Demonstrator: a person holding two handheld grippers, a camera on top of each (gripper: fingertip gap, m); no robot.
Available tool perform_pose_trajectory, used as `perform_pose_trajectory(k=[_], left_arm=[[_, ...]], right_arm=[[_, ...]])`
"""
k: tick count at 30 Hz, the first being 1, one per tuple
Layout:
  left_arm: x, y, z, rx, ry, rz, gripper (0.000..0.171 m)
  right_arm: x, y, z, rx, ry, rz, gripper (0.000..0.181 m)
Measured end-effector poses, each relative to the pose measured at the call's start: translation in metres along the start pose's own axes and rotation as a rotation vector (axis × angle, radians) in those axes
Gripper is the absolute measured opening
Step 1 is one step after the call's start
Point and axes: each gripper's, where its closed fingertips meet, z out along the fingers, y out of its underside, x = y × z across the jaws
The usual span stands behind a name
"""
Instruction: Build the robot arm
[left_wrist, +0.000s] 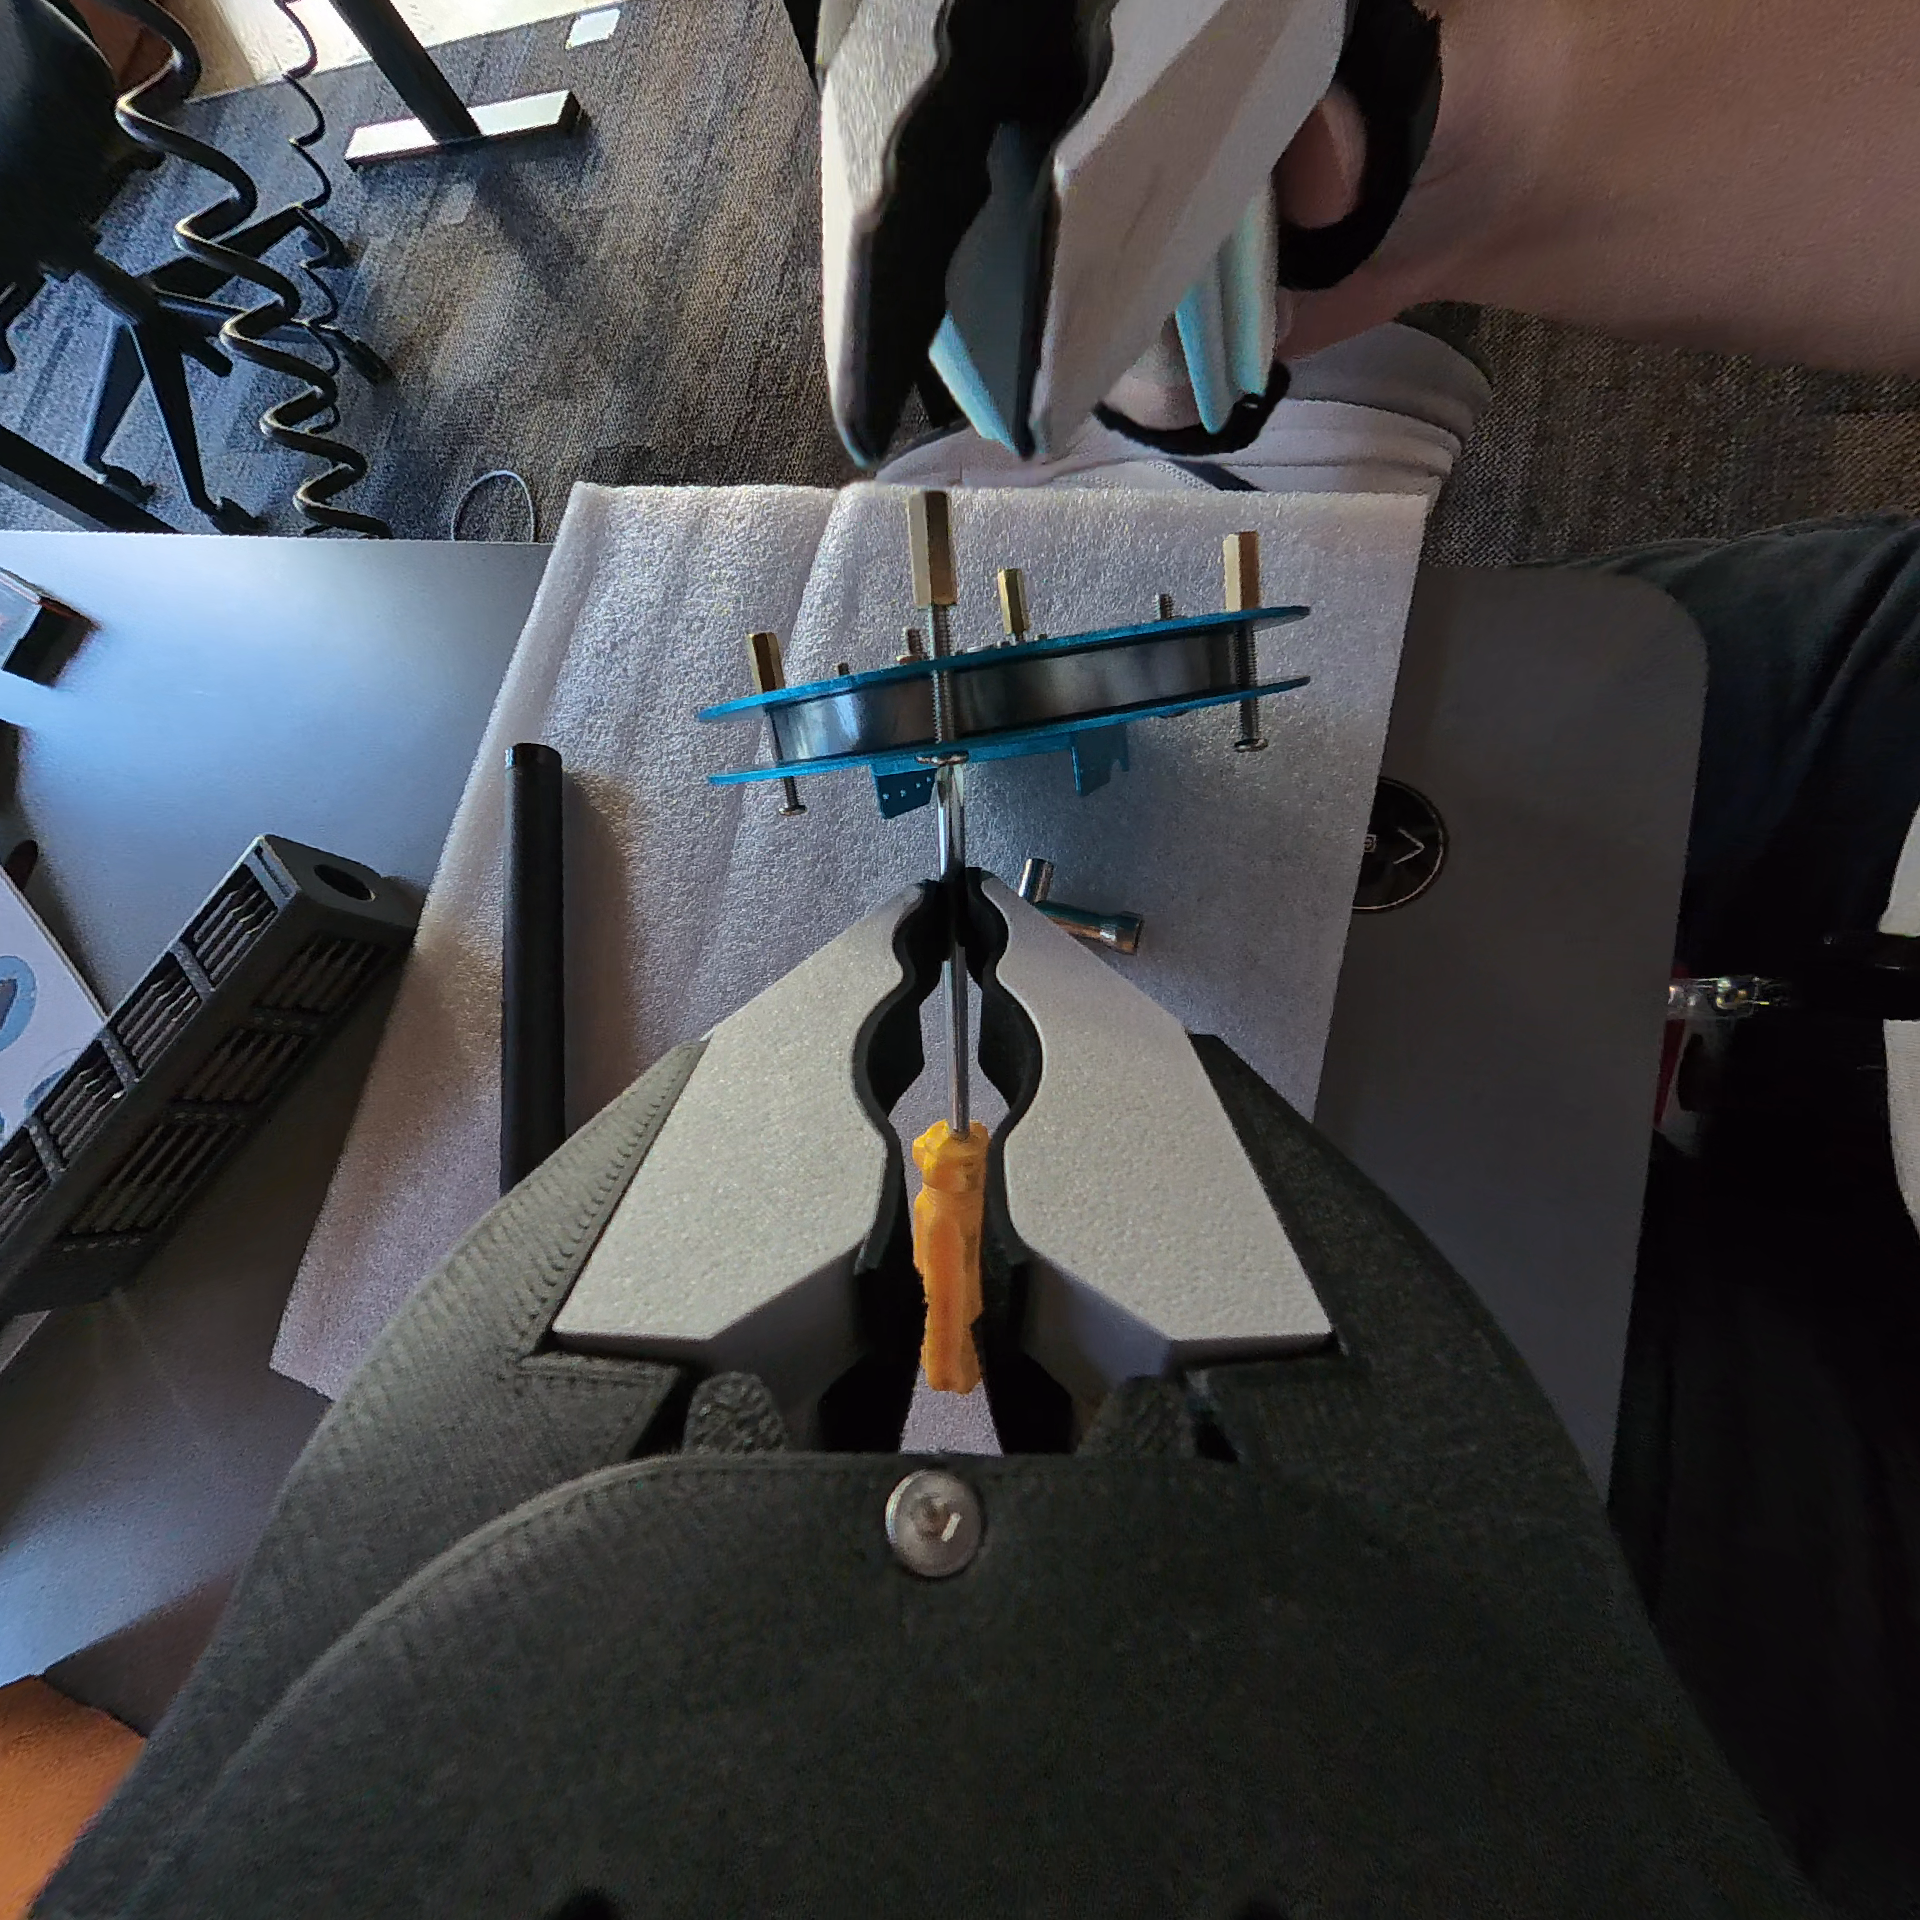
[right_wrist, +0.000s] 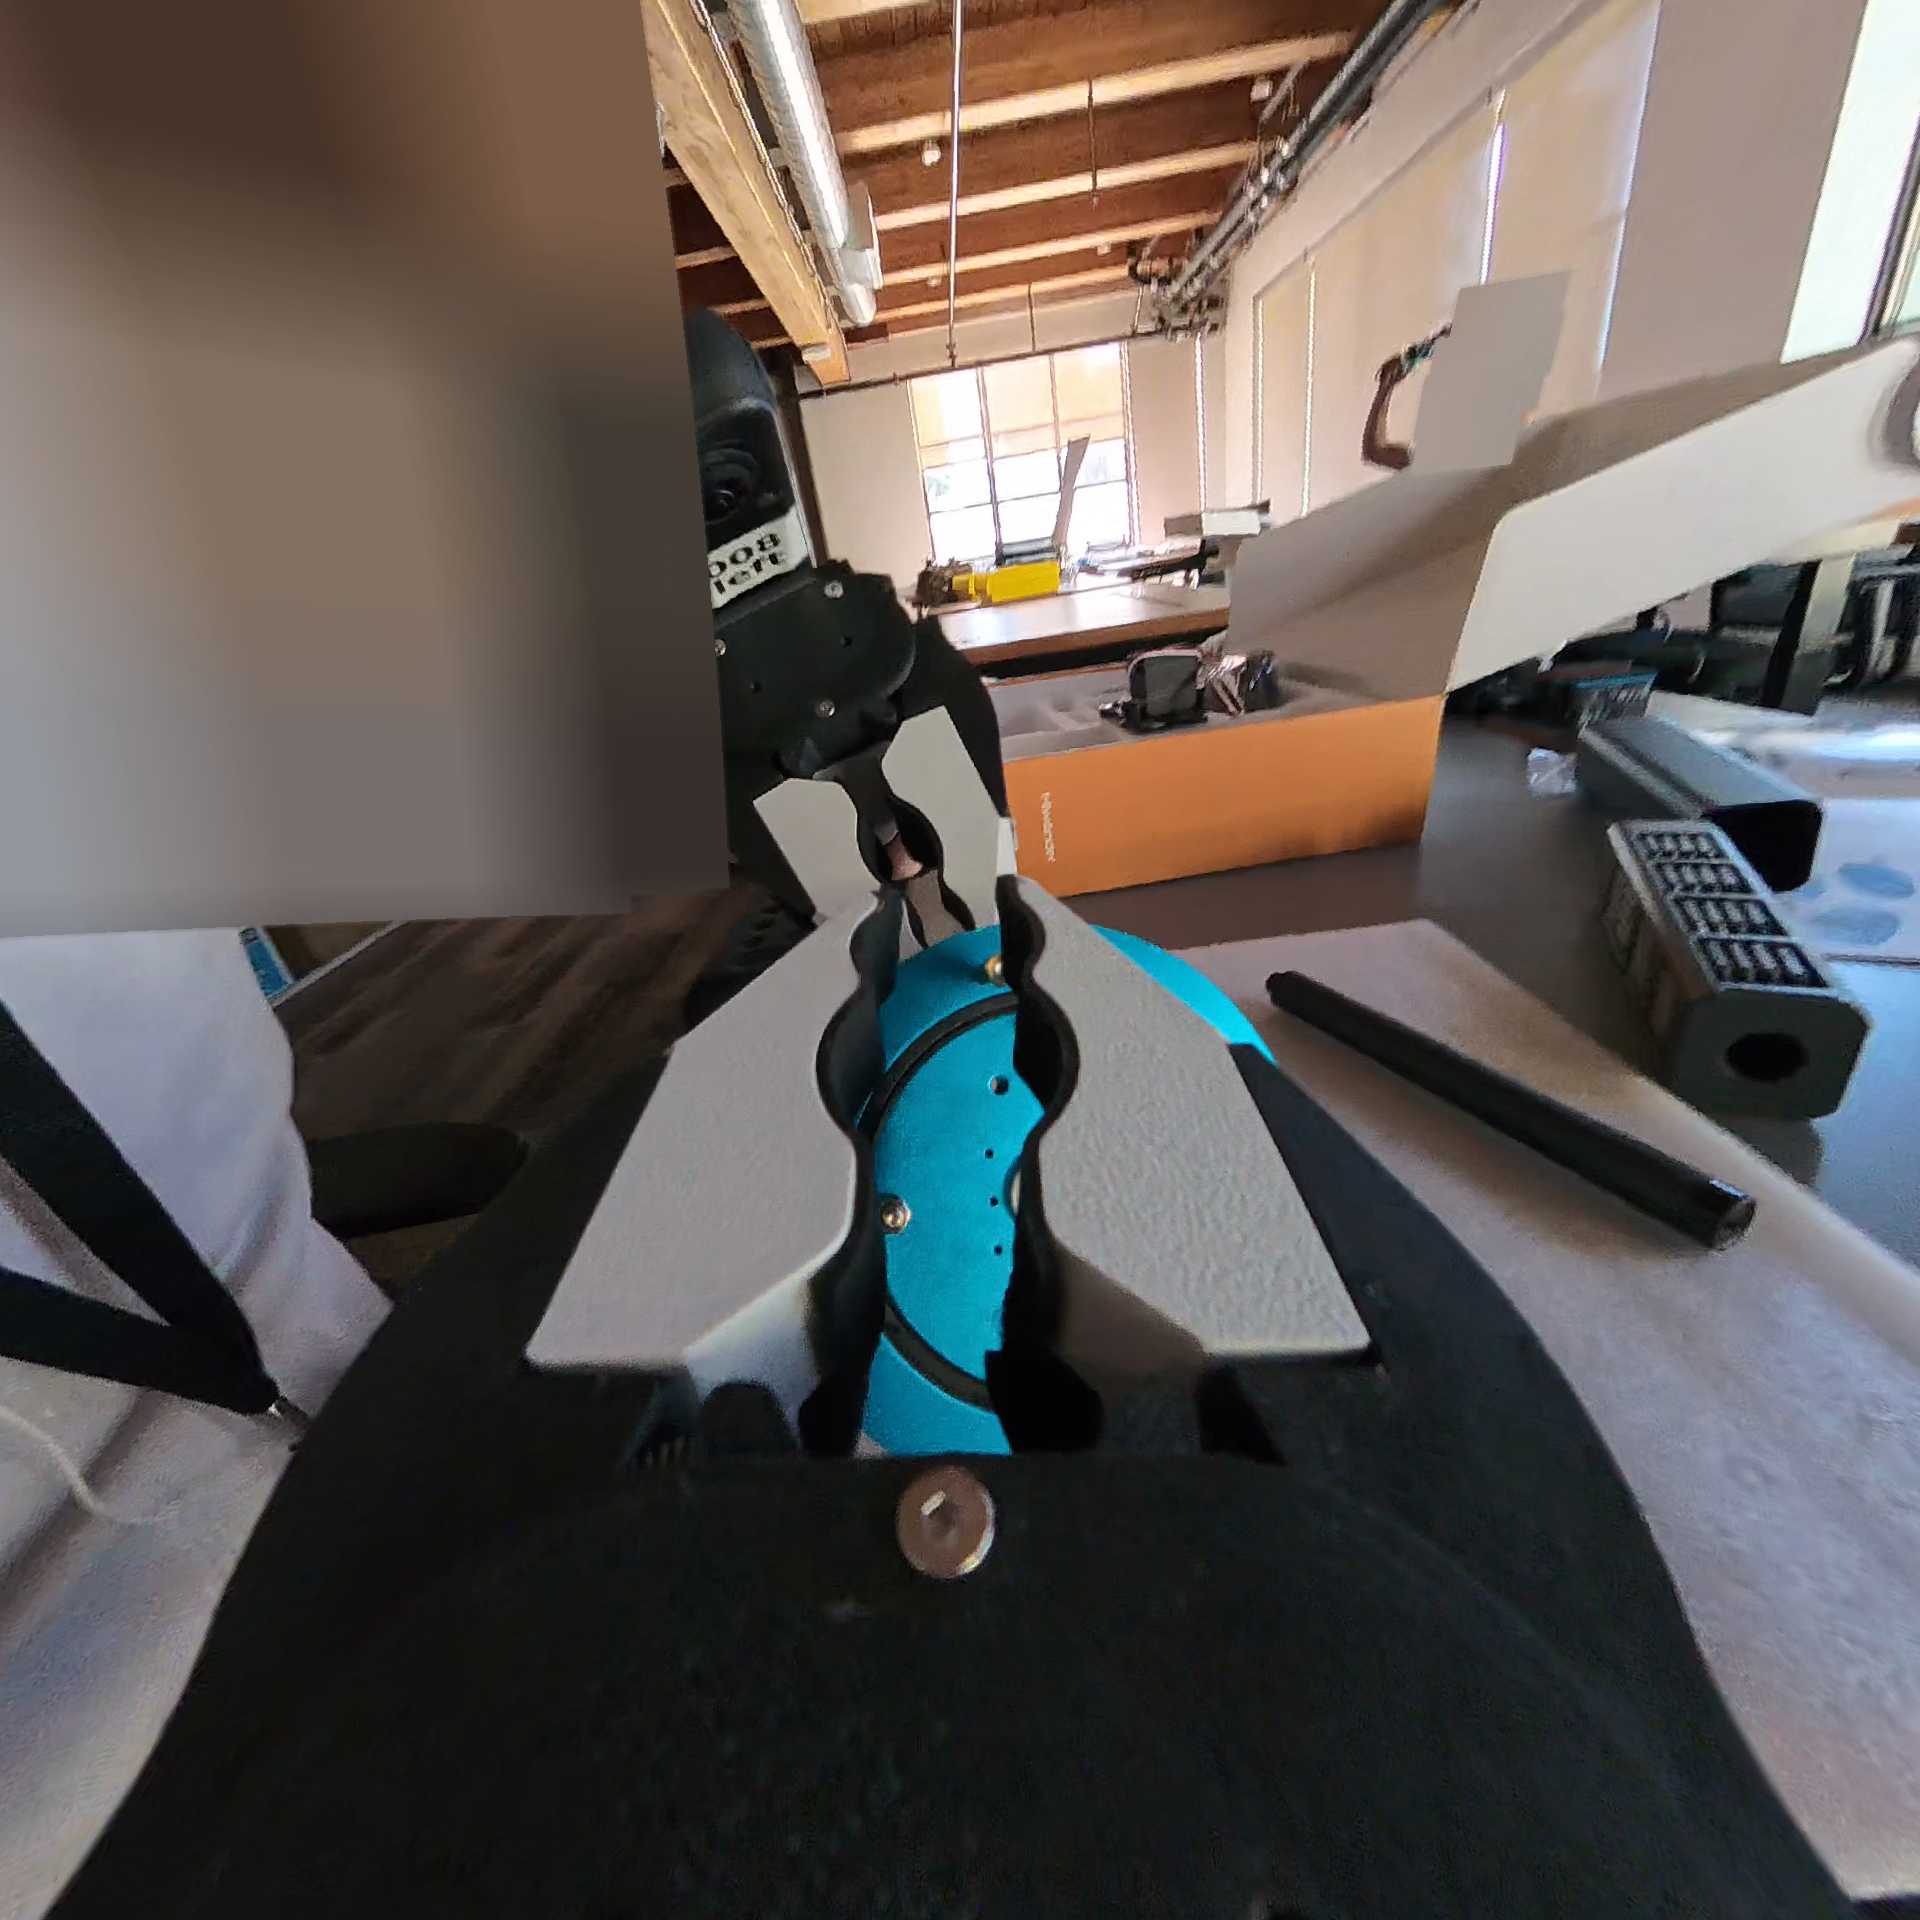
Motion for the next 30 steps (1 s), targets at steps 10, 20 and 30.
perform_pose_trajectory(k=[10, 20, 30], left_arm=[[-0.002, 0.0, 0.0, 0.01, -0.002, -0.005, 0.002], [-0.006, 0.003, 0.0, -0.005, -0.042, -0.02, 0.002], [-0.003, 0.005, -0.001, -0.012, -0.027, -0.006, 0.002]], right_arm=[[0.008, 0.017, 0.007, -0.124, -0.002, 0.02, 0.005], [0.014, 0.021, 0.009, -0.124, 0.299, 0.35, 0.005], [0.006, 0.015, 0.004, -0.056, 0.103, 0.056, 0.013]])
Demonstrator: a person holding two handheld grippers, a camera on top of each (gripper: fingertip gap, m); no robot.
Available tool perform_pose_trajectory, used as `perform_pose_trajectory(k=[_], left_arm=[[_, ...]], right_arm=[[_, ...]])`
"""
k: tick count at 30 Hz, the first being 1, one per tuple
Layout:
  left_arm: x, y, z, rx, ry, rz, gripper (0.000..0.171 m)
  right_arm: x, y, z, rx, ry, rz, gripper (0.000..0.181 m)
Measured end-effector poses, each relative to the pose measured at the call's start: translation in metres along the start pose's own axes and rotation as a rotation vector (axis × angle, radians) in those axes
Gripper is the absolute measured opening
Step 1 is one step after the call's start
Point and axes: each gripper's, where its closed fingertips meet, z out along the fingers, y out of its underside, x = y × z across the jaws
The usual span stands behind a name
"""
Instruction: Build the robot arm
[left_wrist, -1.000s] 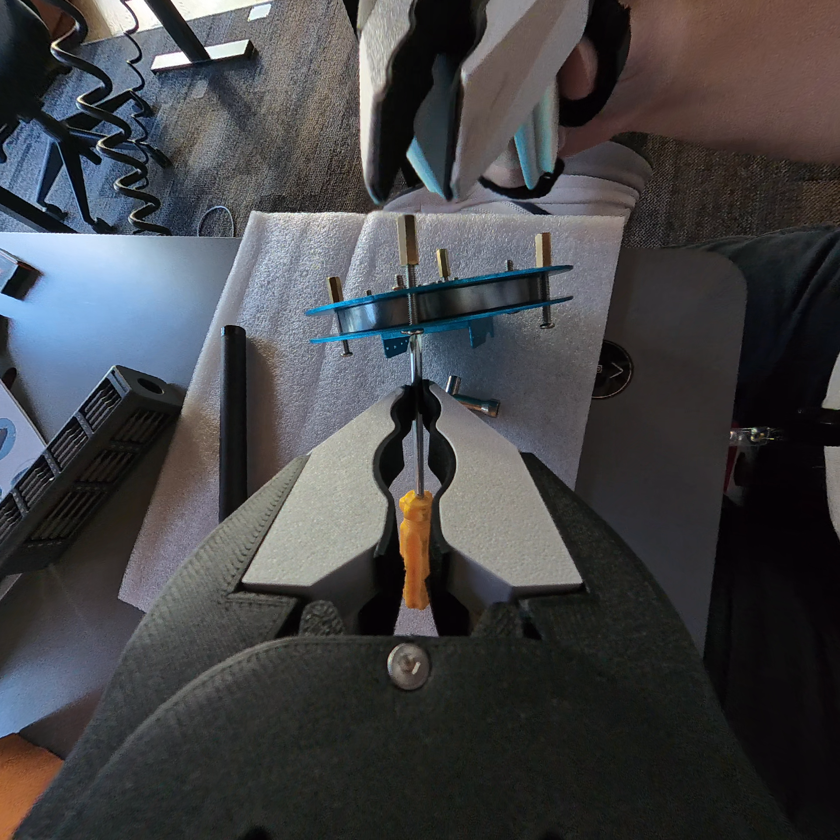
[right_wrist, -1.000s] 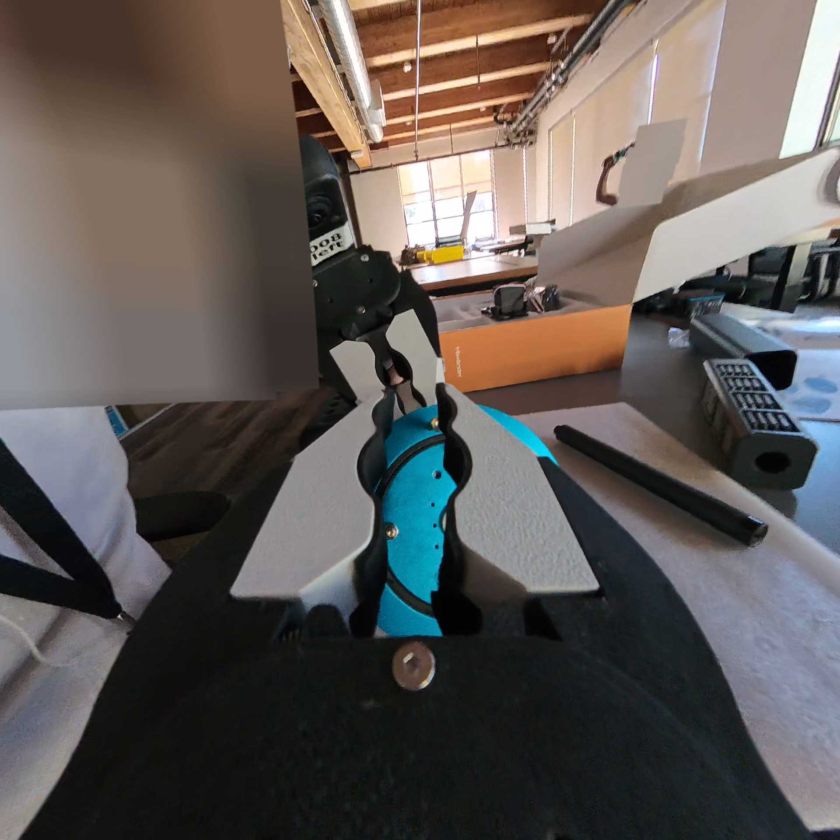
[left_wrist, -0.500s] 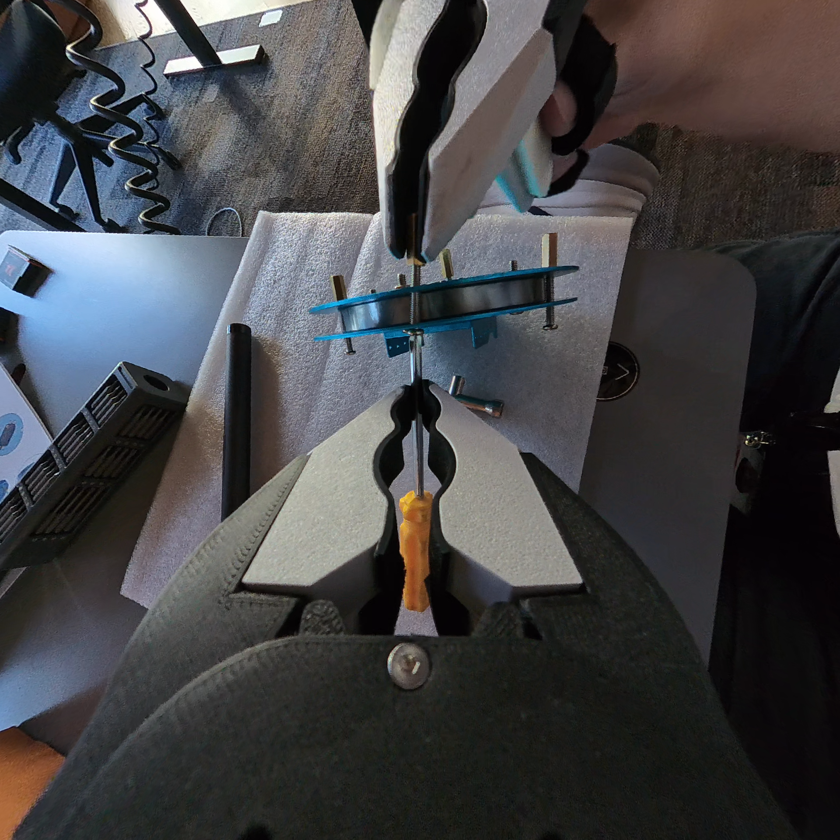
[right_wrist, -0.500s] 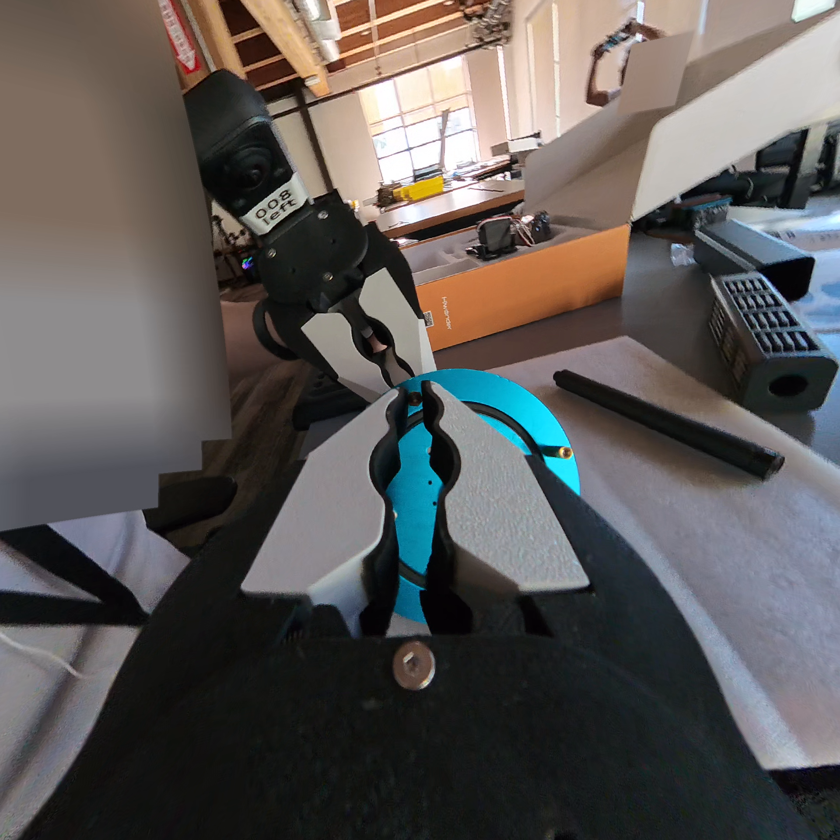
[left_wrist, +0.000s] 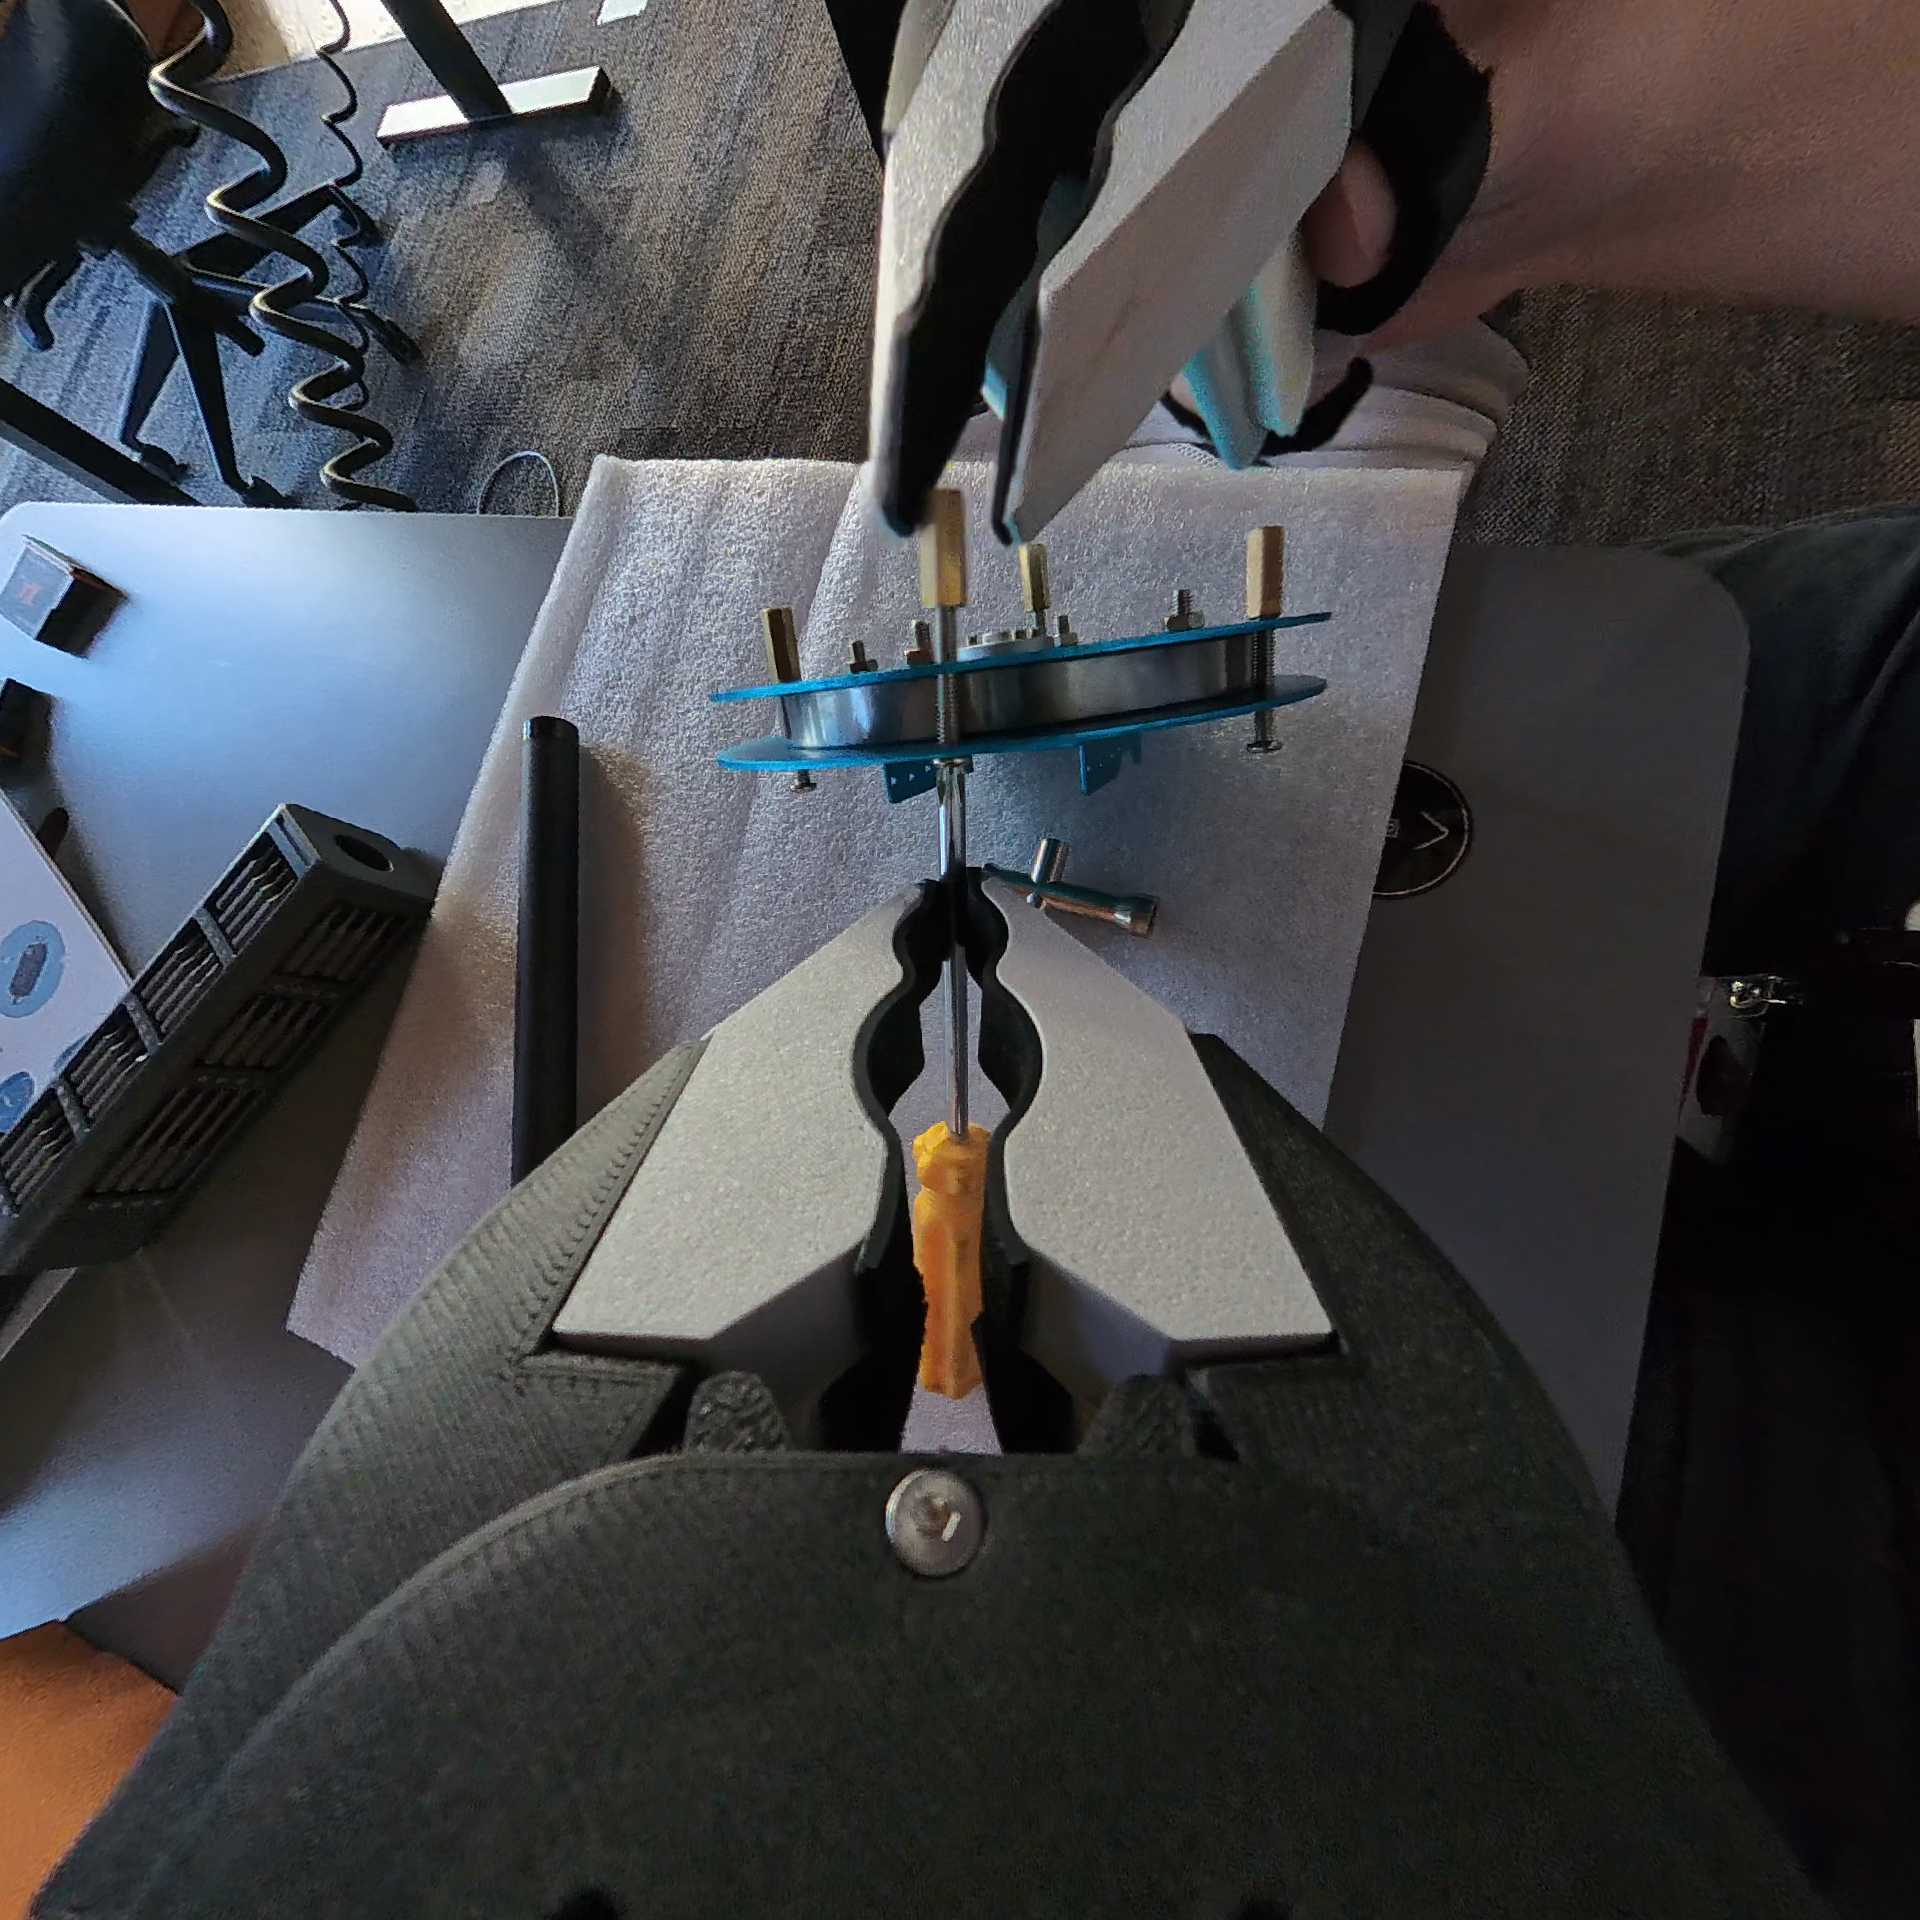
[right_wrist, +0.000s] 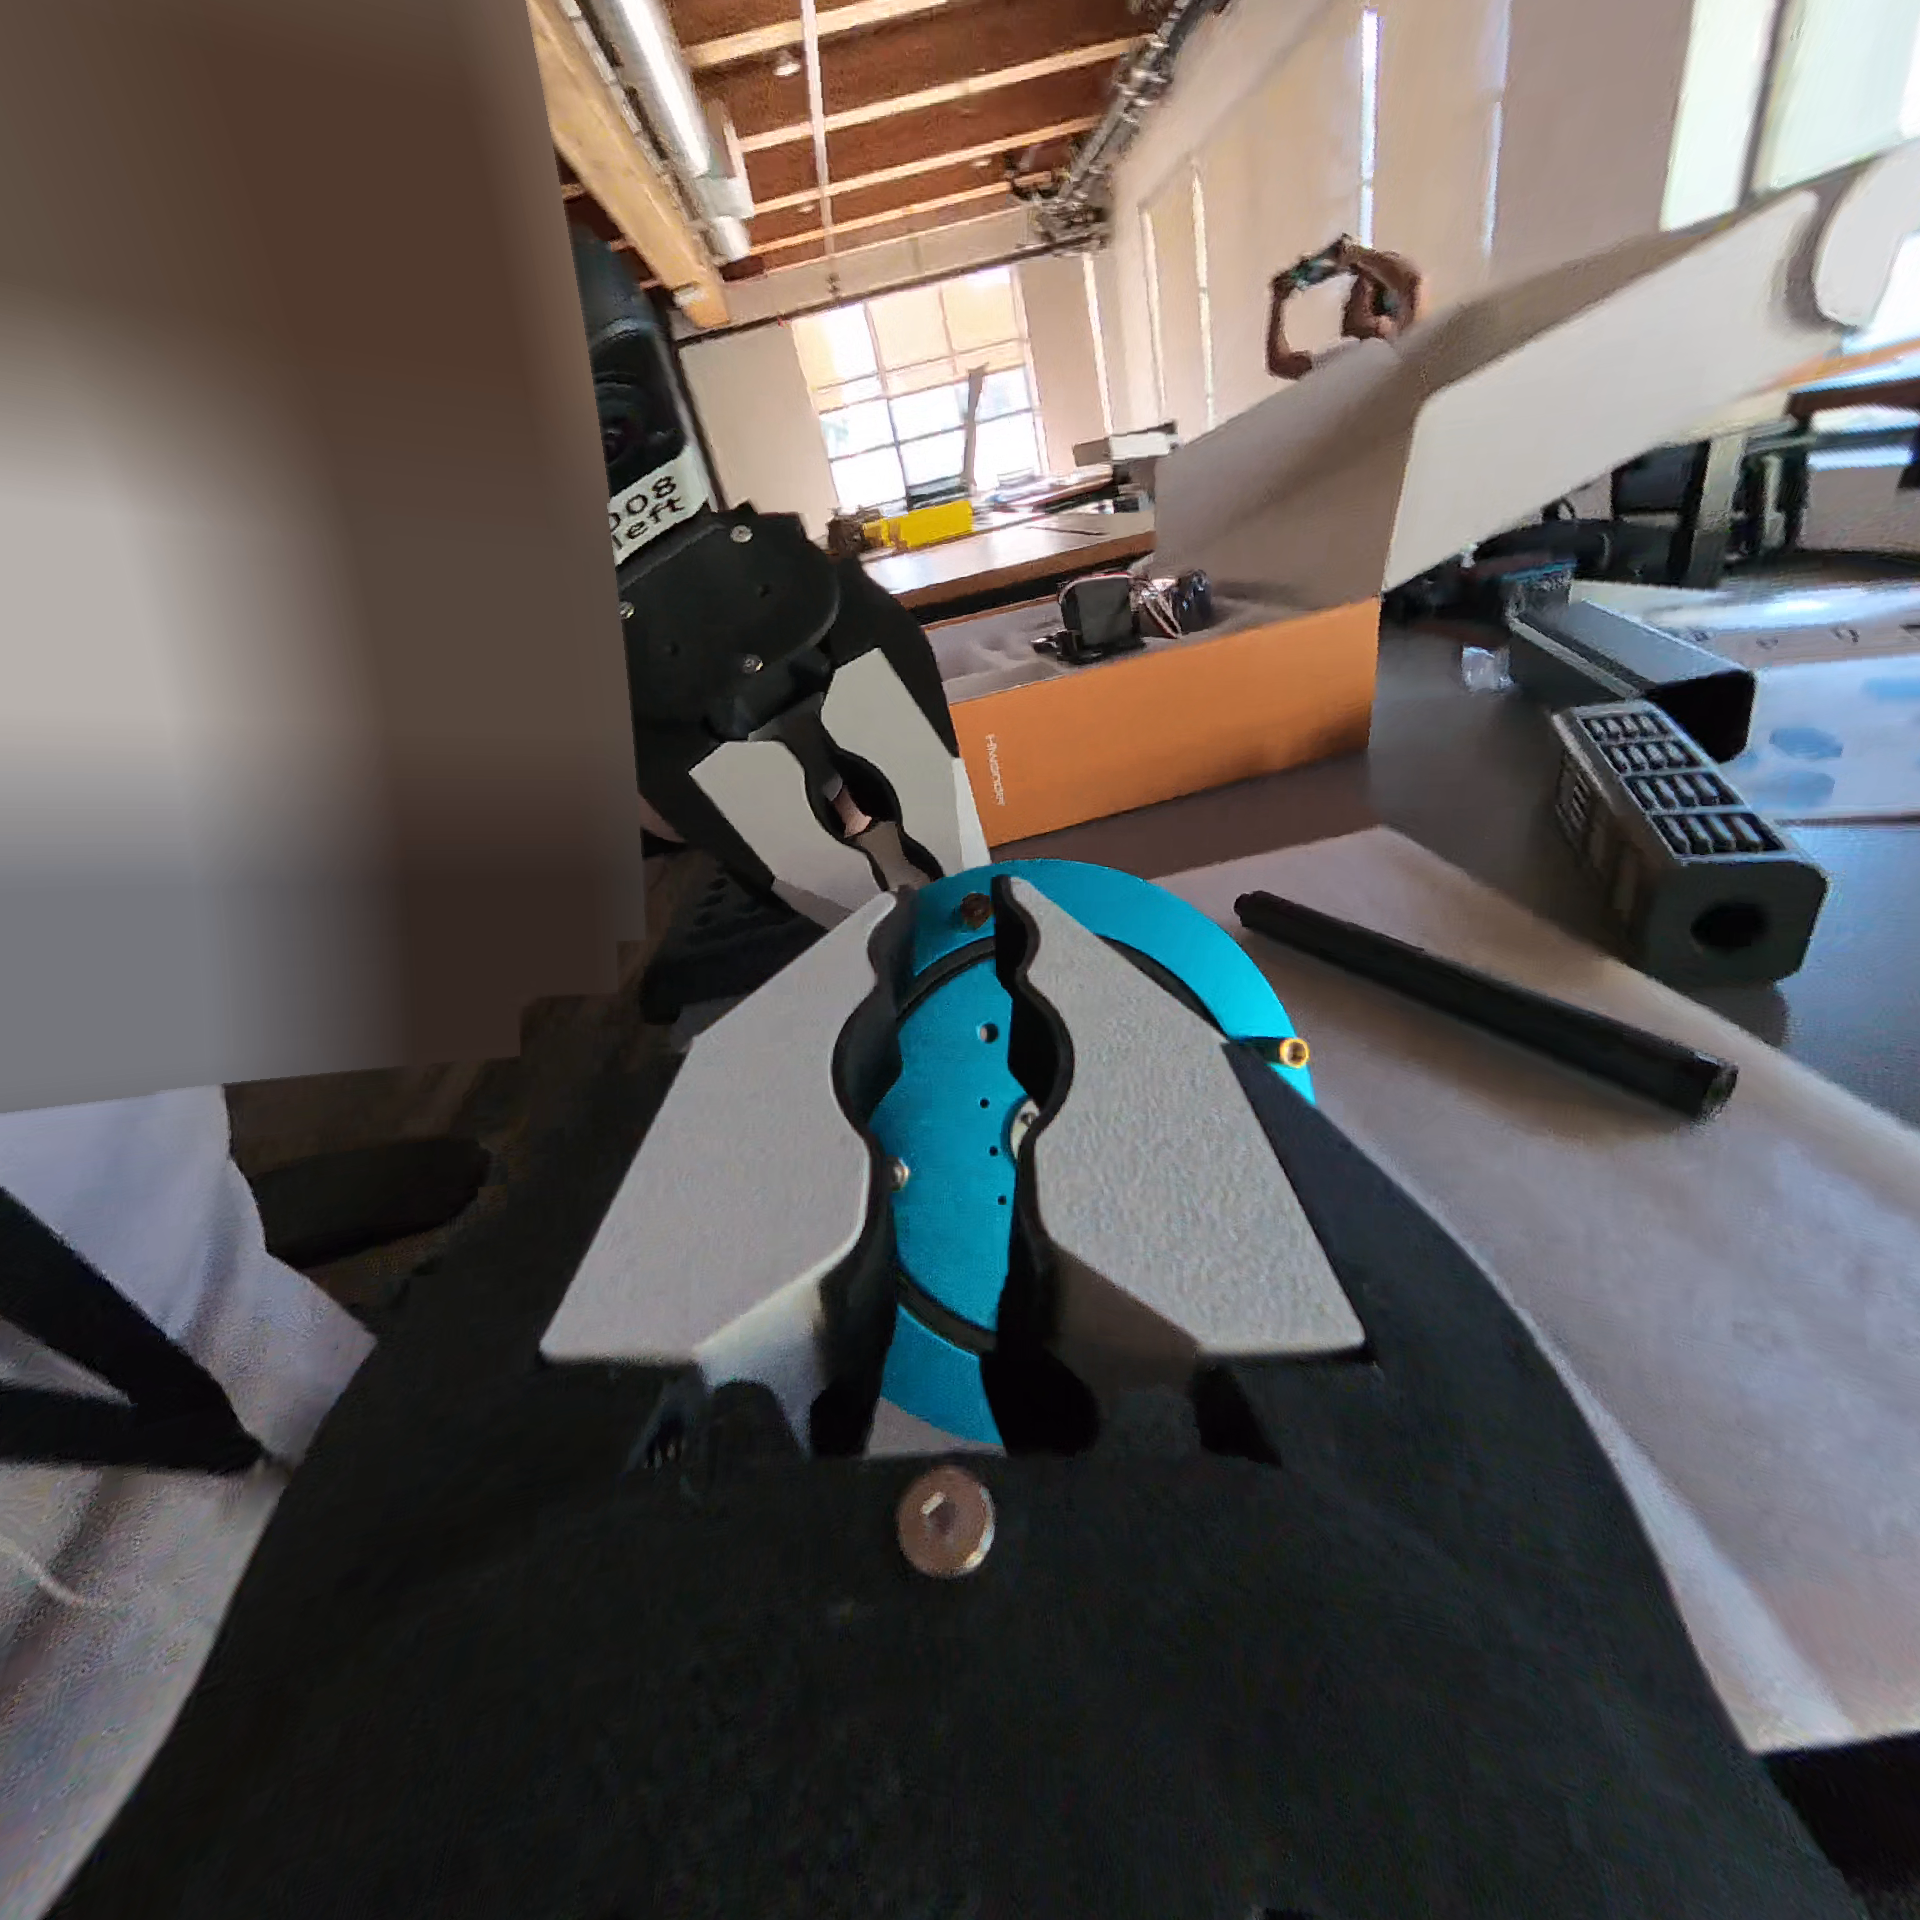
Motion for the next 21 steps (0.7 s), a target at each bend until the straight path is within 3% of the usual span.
perform_pose_trajectory(k=[8, 12, 17, 21], left_arm=[[-0.0006, 0.0001, 0.0002, 0.003, 0.002, -0.004, 0.002], [-0.0013, 0.0004, 0.0004, 0.006, -0.006, -0.008, 0.002], [-0.0021, 0.002, -0.0001, 0.005, -0.01, -0.018, 0.002], [-0.0006, 0.0023, -0.0005, 0.005, -0.017, -0.015, 0.002]], right_arm=[[0.0013, 0.0064, 0.0058, -0.105, -0.021, -0.088, 0.005], [0.0039, 0.0066, 0.0069, -0.116, 0.022, 0.065, 0.005], [0.0066, 0.0097, 0.007, -0.108, 0.207, 0.397, 0.005], [0.0039, 0.0092, 0.0075, -0.123, 0.269, 0.338, 0.006]])
